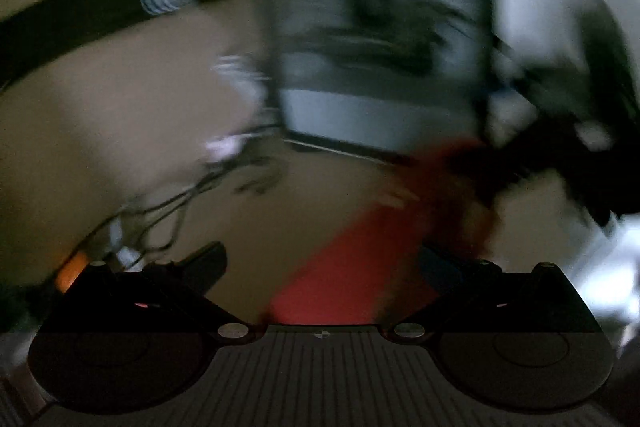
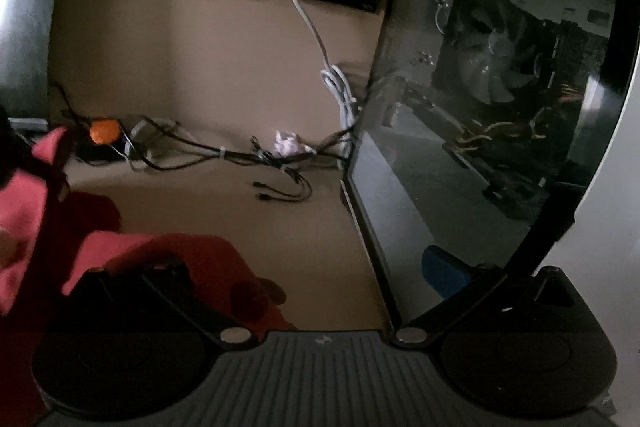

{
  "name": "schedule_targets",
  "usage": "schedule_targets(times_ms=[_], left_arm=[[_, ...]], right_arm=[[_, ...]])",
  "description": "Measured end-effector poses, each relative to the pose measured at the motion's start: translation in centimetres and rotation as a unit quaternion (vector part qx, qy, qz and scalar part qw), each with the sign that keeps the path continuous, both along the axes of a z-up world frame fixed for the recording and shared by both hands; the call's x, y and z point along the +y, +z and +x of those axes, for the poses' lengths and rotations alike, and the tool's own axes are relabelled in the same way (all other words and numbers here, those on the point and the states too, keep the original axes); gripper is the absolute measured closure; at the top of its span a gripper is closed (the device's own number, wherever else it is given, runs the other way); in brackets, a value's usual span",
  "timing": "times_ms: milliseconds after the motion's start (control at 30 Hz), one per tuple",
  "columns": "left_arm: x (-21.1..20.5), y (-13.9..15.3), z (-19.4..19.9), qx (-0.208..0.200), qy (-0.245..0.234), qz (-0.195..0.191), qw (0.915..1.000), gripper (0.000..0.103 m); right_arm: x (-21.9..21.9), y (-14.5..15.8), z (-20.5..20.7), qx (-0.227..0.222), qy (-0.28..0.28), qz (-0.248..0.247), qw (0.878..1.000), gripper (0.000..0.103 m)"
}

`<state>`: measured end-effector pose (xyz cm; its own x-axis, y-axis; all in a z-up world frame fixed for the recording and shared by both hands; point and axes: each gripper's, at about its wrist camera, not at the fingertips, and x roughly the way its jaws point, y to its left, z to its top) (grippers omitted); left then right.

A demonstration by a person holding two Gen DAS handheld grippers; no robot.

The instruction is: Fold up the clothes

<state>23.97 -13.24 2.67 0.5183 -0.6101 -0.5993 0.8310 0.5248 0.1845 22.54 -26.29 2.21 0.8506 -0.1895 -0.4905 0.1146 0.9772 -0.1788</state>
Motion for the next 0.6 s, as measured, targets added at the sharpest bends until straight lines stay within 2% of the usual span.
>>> schedule_targets(times_ms=[67, 167, 300, 467, 600], left_arm=[[-2.2, -1.3, -1.6, -0.032, -0.034, 0.038, 0.9982, 0.000], [-5.3, -3.4, -3.2, -0.079, -0.065, 0.086, 0.9910, 0.000], [-8.0, -5.1, -3.0, -0.098, -0.059, 0.103, 0.9881, 0.000], [-9.6, -6.8, -3.0, -0.126, -0.056, 0.120, 0.9831, 0.000], [-9.7, -6.9, -3.6, -0.103, -0.073, 0.113, 0.9855, 0.000]], right_arm=[[0.2, 0.7, -0.3, -0.007, 0.016, 0.002, 1.000, 0.000], [0.9, 1.5, -0.8, -0.020, 0.038, -0.007, 0.999, 0.000], [1.3, 1.5, -1.2, -0.022, 0.044, -0.019, 0.999, 0.000], [-0.3, 0.8, -1.9, 0.000, 0.045, 0.022, 0.999, 0.000], [-0.8, 0.0, -2.7, 0.007, 0.046, 0.039, 0.998, 0.000]])
